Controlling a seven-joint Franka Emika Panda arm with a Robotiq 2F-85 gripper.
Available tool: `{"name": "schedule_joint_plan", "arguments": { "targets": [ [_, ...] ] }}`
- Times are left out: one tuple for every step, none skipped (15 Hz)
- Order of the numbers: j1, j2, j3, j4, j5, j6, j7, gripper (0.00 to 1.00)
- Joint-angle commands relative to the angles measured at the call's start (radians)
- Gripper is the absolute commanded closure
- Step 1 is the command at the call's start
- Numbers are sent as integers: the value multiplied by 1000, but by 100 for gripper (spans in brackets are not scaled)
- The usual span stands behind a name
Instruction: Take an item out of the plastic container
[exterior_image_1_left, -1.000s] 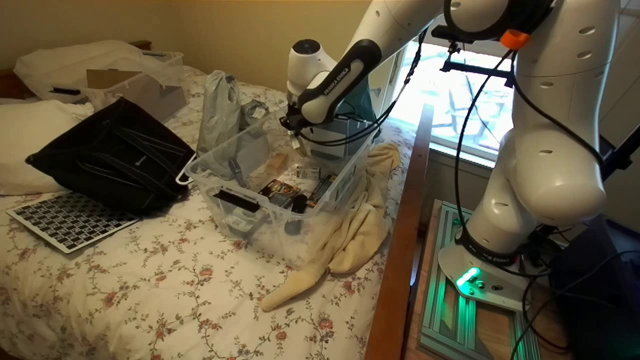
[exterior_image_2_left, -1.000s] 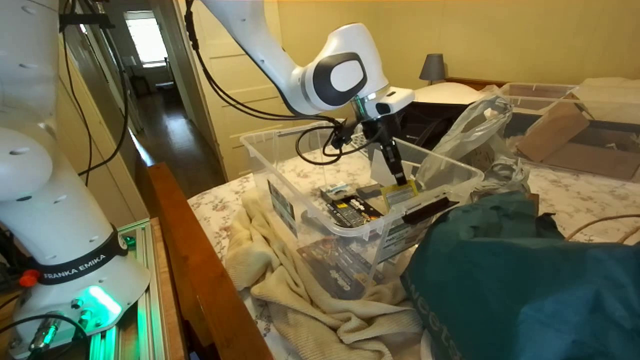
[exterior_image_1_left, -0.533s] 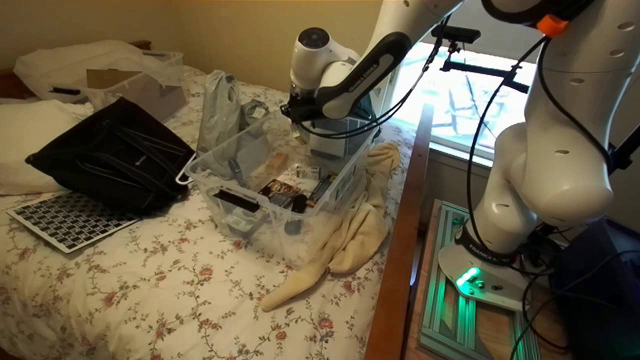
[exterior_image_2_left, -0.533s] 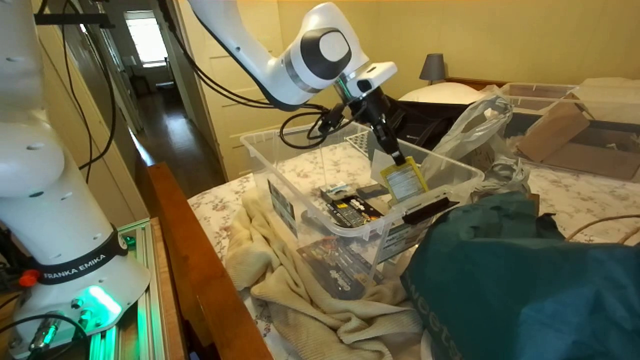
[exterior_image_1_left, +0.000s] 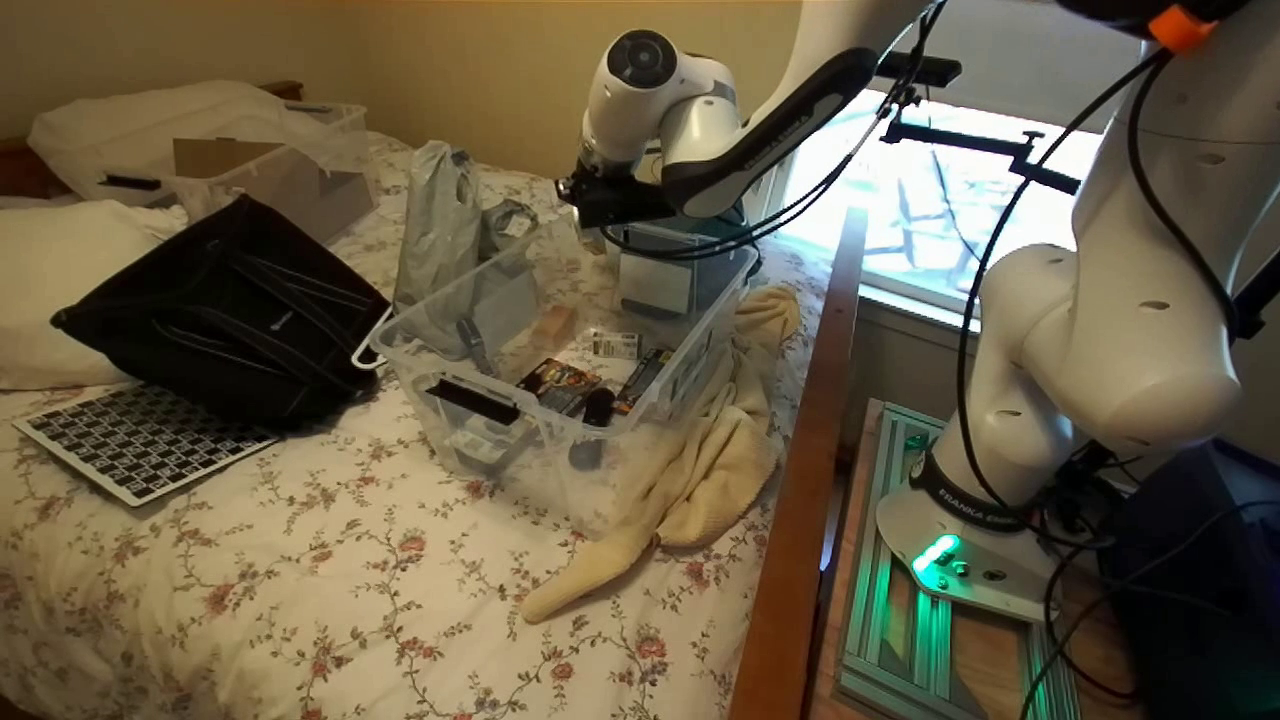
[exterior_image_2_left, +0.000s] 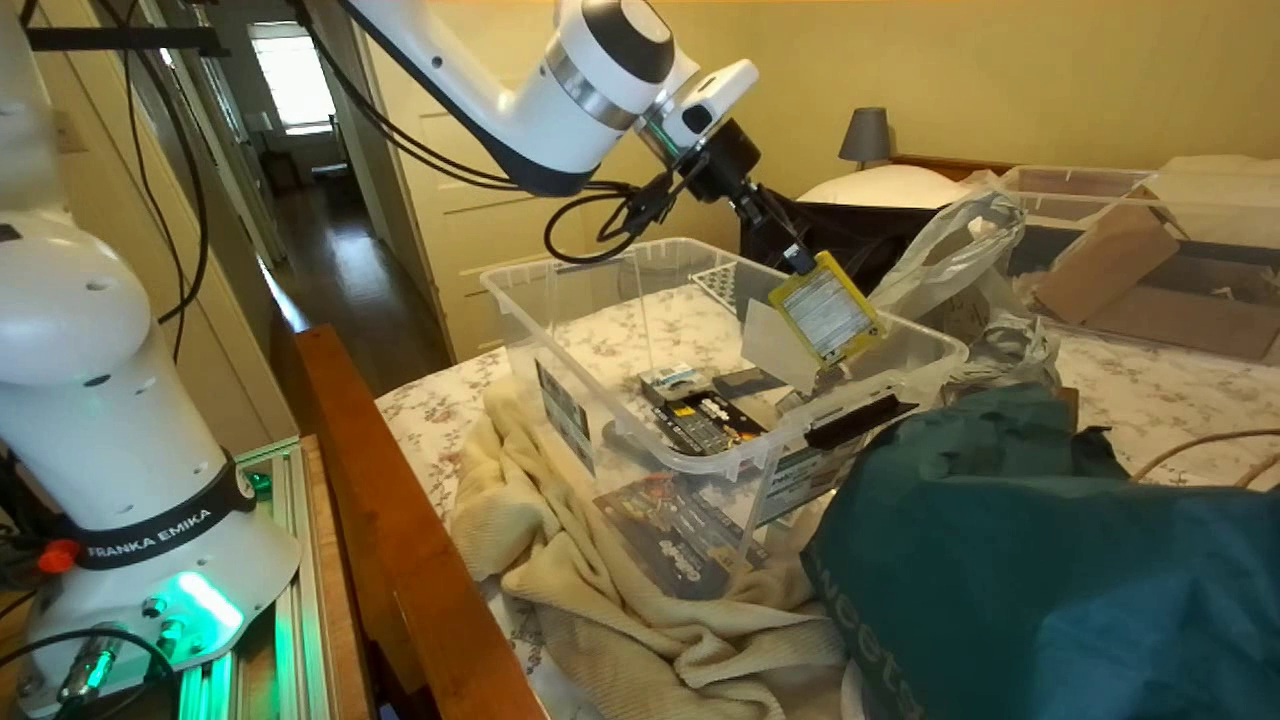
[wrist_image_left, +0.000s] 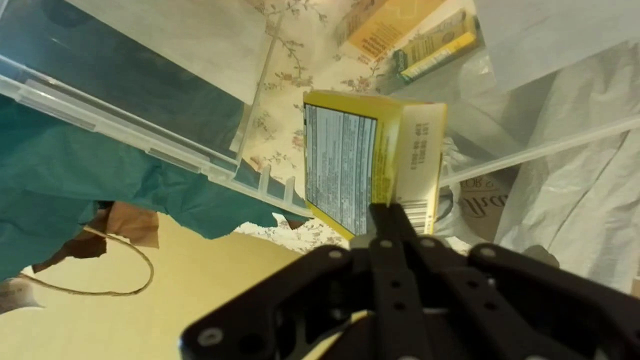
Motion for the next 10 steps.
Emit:
{"name": "schedule_joint_plan", "arguments": {
  "targets": [
    [17, -44, -12, -7, -89, 2, 53, 100],
    [14, -47, -10, -4, -101, 9, 54, 100],
    [12, -46, -9, 3, -107, 12, 51, 100],
    [9, -44, -7, 10, -110, 20, 40, 100],
    [8, -40, -6, 20, -118, 27, 39, 100],
    [7, -34, -4, 30, -115, 33, 31, 100],
    [7, -28, -4, 42, -118, 38, 29, 100],
    [4, -22, -1, 53, -111, 48, 14, 100],
    [3, -18, 0, 62, -107, 54, 2, 100],
    [1, -11, 2, 77, -107, 65, -14, 100]
  ]
}}
